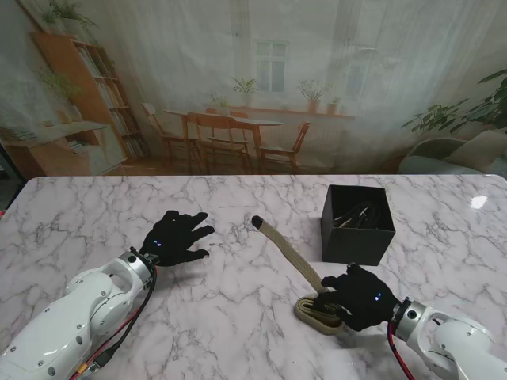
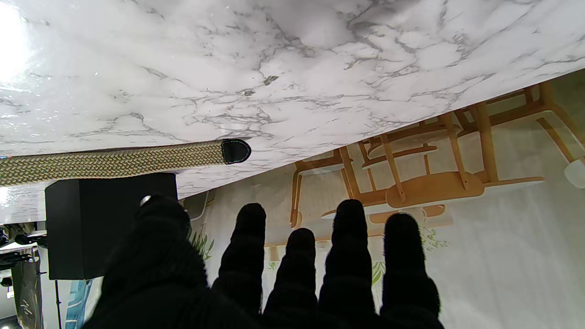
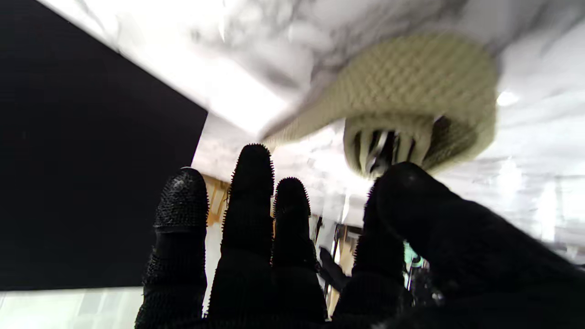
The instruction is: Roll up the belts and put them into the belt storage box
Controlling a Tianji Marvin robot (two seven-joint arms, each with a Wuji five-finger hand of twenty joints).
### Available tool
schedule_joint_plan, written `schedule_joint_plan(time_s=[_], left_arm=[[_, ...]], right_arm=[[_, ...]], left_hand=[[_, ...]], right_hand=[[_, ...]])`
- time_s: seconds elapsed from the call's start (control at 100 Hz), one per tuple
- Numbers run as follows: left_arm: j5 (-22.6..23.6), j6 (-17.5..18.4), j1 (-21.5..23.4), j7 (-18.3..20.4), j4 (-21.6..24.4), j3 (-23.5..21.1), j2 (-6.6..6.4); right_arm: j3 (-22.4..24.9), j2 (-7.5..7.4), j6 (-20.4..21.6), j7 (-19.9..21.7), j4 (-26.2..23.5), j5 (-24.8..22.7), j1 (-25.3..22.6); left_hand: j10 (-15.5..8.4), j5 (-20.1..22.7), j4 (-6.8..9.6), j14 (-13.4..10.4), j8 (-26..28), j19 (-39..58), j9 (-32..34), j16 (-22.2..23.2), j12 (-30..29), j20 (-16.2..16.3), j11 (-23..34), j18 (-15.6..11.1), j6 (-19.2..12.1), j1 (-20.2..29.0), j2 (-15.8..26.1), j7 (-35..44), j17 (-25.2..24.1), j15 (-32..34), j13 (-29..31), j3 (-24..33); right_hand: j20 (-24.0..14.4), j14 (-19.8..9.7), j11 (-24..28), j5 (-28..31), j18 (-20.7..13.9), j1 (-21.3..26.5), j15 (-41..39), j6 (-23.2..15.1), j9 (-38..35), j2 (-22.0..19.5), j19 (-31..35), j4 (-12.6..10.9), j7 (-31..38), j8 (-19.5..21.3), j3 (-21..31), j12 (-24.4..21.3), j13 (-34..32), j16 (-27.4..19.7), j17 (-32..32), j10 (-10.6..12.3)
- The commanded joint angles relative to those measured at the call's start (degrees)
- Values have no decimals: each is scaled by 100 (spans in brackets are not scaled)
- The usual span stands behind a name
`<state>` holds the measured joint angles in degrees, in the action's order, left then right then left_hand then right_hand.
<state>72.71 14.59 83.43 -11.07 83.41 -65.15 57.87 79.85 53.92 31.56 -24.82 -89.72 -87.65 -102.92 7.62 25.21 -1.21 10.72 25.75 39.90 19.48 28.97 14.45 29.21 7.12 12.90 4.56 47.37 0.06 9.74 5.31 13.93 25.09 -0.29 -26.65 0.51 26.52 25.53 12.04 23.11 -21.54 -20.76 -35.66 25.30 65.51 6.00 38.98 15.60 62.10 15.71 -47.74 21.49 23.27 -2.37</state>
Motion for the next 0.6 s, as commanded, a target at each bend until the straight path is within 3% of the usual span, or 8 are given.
schedule_joint_plan(time_s=[0.0, 0.09, 0.17, 0.22, 0.31, 0.38, 0.44, 0.59], left_arm=[[13, -21, -8, 64, -12, 12, 6], [17, -23, -4, 46, -12, 6, 6], [24, -22, -4, 27, -16, 5, 6], [25, -21, -4, 21, -19, 5, 6], [24, -24, -2, 22, -19, 2, 6], [28, -27, 2, 22, -16, -2, 6], [31, -28, 6, 16, -16, -7, 6], [32, -32, 10, 11, -17, -14, 6]], right_arm=[[-9, 47, -295, -296, 49, -7, -41], [117, 159, -450, -153, -117, 258, -233], [222, 242, -554, 105, -283, 478, -406], [261, 285, -715, 322, -399, 572, -523], [285, 354, -1096, 861, -632, 741, -725], [233, 383, -1458, 1182, -756, 783, -823], [148, 388, -1737, 1339, -792, 744, -848], [-119, 395, -2282, 1544, -741, 684, -784]], left_hand=[[135, -47, 15, 14, -11, 152, 64, 38, 57, 105, 91, 17, 110, -13, 275, 5, -20, 121, 70, -145], [133, -54, 14, 8, -12, 154, 60, 37, 56, 106, 92, 18, 108, -19, 283, 2, -19, 118, 63, -148], [127, -59, 15, 8, -13, 154, 61, 38, 56, 106, 92, 21, 107, -18, 284, 0, -23, 119, 67, -146], [130, -55, 15, 6, -12, 156, 58, 38, 56, 106, 91, 19, 109, -15, 284, 2, -21, 119, 66, -145], [130, -58, 15, 5, -13, 157, 58, 38, 55, 106, 90, 22, 108, -14, 289, 0, -22, 119, 65, -145], [125, -60, 15, 7, -14, 158, 61, 39, 56, 106, 91, 17, 110, -13, 286, -1, -21, 120, 67, -147], [129, -58, 16, 8, -14, 157, 58, 38, 55, 105, 90, 16, 107, -11, 291, -1, -22, 119, 66, -145], [132, -58, 16, 10, -13, 157, 57, 38, 55, 105, 89, 19, 115, -15, 291, 0, -20, 119, 66, -145]], right_hand=[[43, 111, 132, 69, 132, -252, 103, 670, 3, -277, -4, -22, 49, -76, -223, 62, 154, -71, -3, -52], [83, 230, 145, 103, 202, -720, 108, 1518, 138, -531, -64, -54, -193, -208, -857, 66, 340, -107, -182, -191], [131, 345, 66, -74, 268, -1264, 170, 2048, 336, -622, -210, -21, -491, -370, -1519, 27, 586, -155, -416, -327], [158, 460, -50, -237, 331, -1723, 256, 2416, 539, -591, -322, 14, -707, -495, -1948, -28, 762, -205, -558, -556], [231, 608, -394, -547, 507, -2133, 479, 2991, 823, -655, -624, 83, -1164, -725, -2824, -190, 1040, -323, -846, -862], [252, 613, -609, -558, 541, -2745, 679, 3126, 968, -497, -830, 78, -1469, -703, -2440, -290, 1256, -402, -1005, -935], [245, 628, -663, -371, 570, -2941, 745, 3131, 1004, -435, -888, 94, -1529, -549, -2218, -317, 1343, -425, -1071, -964], [229, 663, -673, 193, 575, -2817, 769, 3193, 1135, -306, -897, 103, -1436, -326, -2158, -315, 1440, -428, -1124, -1006]])
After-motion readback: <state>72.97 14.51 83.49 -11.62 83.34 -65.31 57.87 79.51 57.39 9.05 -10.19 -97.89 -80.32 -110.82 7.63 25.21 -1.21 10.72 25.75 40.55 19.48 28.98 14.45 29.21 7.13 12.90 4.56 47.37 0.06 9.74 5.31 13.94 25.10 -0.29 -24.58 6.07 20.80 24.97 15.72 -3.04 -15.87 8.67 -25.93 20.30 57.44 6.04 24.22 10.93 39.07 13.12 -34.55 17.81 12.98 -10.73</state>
